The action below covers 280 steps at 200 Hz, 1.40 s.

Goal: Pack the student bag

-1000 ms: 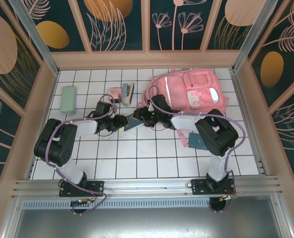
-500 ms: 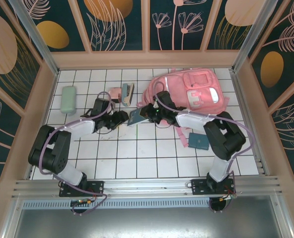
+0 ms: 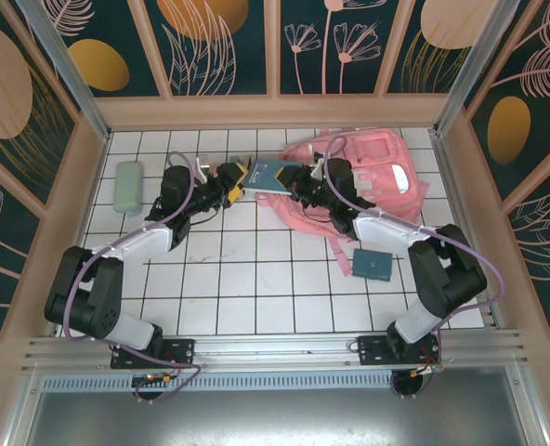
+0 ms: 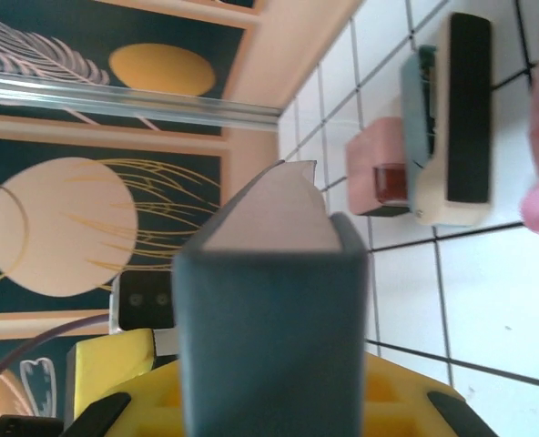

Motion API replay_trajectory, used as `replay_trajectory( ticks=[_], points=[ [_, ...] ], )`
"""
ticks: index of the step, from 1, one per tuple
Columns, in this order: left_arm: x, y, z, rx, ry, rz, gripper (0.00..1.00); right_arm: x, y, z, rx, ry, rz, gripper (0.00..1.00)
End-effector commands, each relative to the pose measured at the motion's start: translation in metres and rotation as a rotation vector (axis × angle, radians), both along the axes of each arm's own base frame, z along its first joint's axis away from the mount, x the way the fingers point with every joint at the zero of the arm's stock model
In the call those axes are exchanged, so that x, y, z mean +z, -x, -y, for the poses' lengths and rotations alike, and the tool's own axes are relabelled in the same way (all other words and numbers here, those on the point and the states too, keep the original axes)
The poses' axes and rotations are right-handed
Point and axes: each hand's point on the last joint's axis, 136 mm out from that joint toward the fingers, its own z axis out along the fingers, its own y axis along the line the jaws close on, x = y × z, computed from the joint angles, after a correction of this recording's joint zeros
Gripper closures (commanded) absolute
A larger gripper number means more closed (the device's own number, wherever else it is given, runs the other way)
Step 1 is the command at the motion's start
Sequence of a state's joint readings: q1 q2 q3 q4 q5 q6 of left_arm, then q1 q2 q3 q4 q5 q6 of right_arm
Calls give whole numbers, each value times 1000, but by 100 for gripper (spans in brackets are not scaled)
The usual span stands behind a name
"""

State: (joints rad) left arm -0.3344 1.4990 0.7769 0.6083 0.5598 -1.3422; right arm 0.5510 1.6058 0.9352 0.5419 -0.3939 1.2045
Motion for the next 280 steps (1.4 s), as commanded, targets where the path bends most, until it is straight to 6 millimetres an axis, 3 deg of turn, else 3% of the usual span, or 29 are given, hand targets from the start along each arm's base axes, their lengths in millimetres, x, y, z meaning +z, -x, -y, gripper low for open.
replay_trajectory(
  ticks=[1, 91, 123, 190, 222, 280],
  points=[
    [18, 2, 13, -39, 102, 28, 35, 51, -2, -9, 29, -186, 111, 100],
    [-6, 7, 8, -1, 22, -50, 35, 62, -20, -3, -55, -135, 144, 100],
    [-14, 6, 9, -5, 18, -81, 36, 70, -21, -10, -26, -149, 164, 100],
    [36, -3, 12, 0, 155, 58, 39, 64, -9, -36, 72, -181, 144, 100],
    [50, -8, 12, 7, 177, 93, 41, 60, -3, -42, 92, -177, 135, 100],
    [54, -4, 12, -3, 187, 105, 44, 45, -11, -15, 3, -161, 91, 100]
  ],
)
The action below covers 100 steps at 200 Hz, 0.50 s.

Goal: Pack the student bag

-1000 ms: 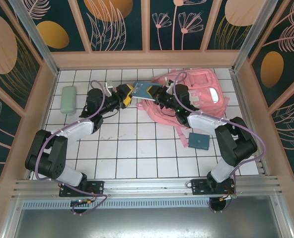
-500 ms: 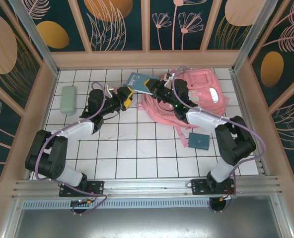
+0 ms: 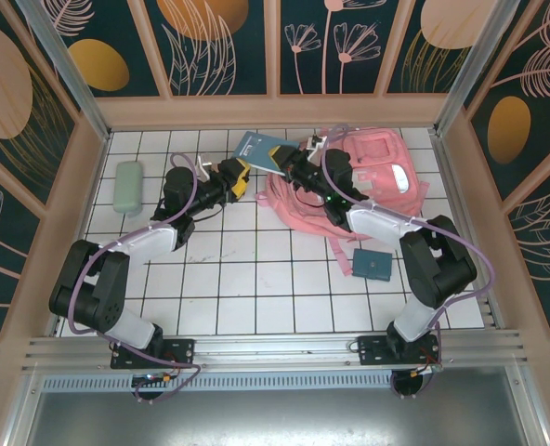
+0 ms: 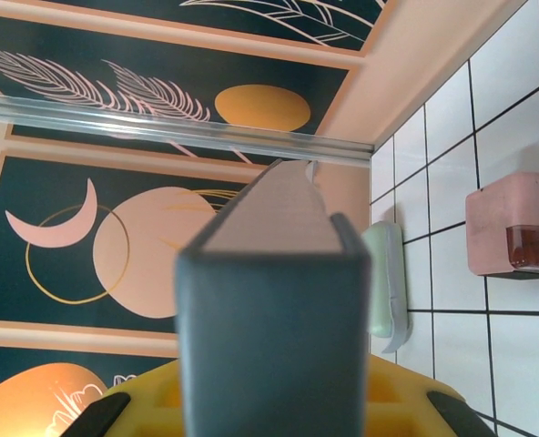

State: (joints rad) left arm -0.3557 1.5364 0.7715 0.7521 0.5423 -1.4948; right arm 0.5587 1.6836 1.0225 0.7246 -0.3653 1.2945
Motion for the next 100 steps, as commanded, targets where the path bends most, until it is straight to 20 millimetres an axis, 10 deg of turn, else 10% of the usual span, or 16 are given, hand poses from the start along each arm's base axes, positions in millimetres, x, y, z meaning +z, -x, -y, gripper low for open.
replay_trajectory(
  ticks=[1, 100],
  points=[
    [41, 1, 3, -10, 61, 129, 44, 0, 13, -1, 35, -8, 1, 100],
    [31, -5, 7, -17, 63, 102, 47, 6, 20, -17, 114, -27, 26, 100]
  ],
)
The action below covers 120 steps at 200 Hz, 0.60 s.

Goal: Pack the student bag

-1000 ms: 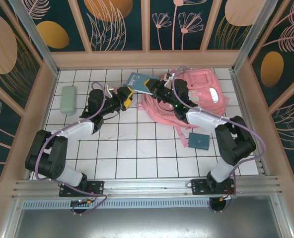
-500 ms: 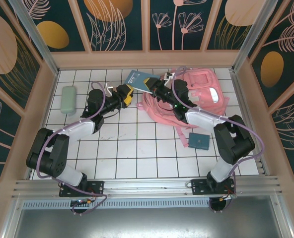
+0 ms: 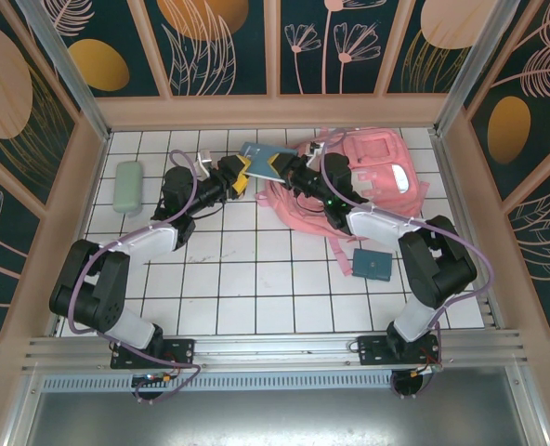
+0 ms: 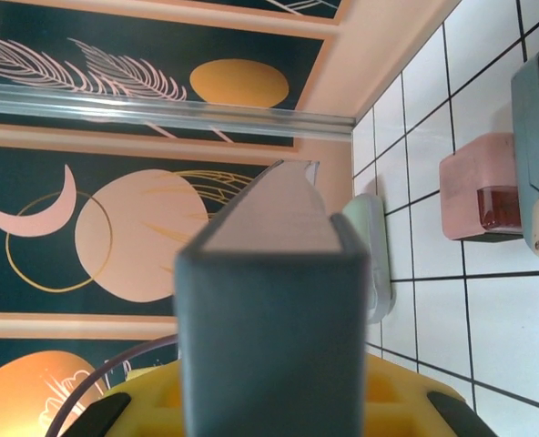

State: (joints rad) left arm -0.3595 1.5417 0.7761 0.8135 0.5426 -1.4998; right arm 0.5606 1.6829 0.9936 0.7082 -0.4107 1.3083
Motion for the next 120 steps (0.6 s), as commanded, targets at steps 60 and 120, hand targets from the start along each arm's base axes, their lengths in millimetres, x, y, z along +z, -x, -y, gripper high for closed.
replay_trajectory(
  ticks=[60, 120],
  points=[
    [25, -10, 3, 9, 36, 68, 80, 16, 20, -16, 123, -34, 66, 100],
    [21, -15, -8, 37, 0, 53, 100, -19, 12, 19, 7, 321, 24, 58]
  ],
)
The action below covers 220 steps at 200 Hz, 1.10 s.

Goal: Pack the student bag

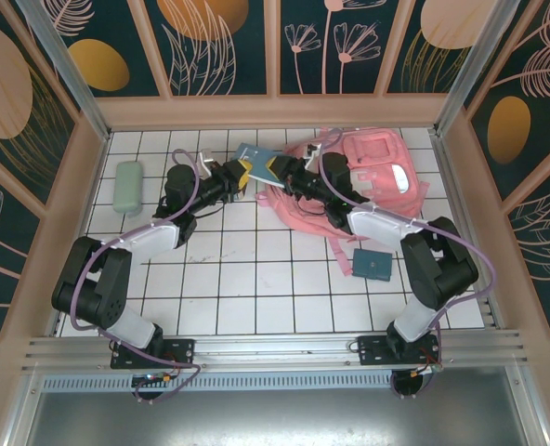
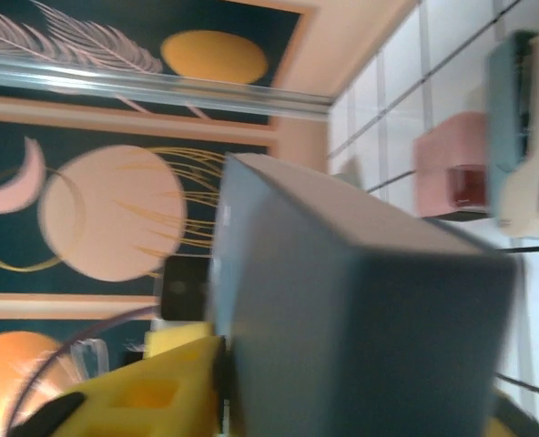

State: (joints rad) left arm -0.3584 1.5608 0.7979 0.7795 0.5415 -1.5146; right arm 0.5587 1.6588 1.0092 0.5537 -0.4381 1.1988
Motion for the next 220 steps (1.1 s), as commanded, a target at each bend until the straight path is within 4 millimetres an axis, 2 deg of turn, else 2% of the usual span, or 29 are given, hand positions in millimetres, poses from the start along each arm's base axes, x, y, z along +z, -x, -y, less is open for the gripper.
replay_trajectory(
  ticks=[1, 31, 60, 95, 124, 143, 188, 203, 220],
  points=[
    [27, -10, -10, 35, -1, 93, 100, -3, 4, 20, -33, 211, 38, 57],
    [20, -12, -19, 49, -53, 91, 100, -21, -6, 52, -118, 520, 45, 53],
    [13, -13, -30, 69, -134, 90, 100, -43, -21, 72, -126, 789, 44, 53],
    [8, -12, -44, 101, -235, 91, 100, -67, -40, 78, -99, 971, 48, 55],
    [7, -8, -48, 102, -270, 90, 100, -93, -58, 81, -66, 1165, 28, 57],
    [7, -5, -49, 98, -282, 94, 100, -104, -66, 82, -60, 1270, 33, 57],
    [6, 2, -52, 98, -318, 95, 100, -134, -74, 80, -24, 1370, 8, 57],
    [5, 3, -53, 94, -333, 93, 100, -144, -72, 83, -17, 1408, -3, 60],
    [3, 4, -51, 80, -347, 95, 100, -152, -69, 87, -8, 1433, -10, 76]
  ],
)
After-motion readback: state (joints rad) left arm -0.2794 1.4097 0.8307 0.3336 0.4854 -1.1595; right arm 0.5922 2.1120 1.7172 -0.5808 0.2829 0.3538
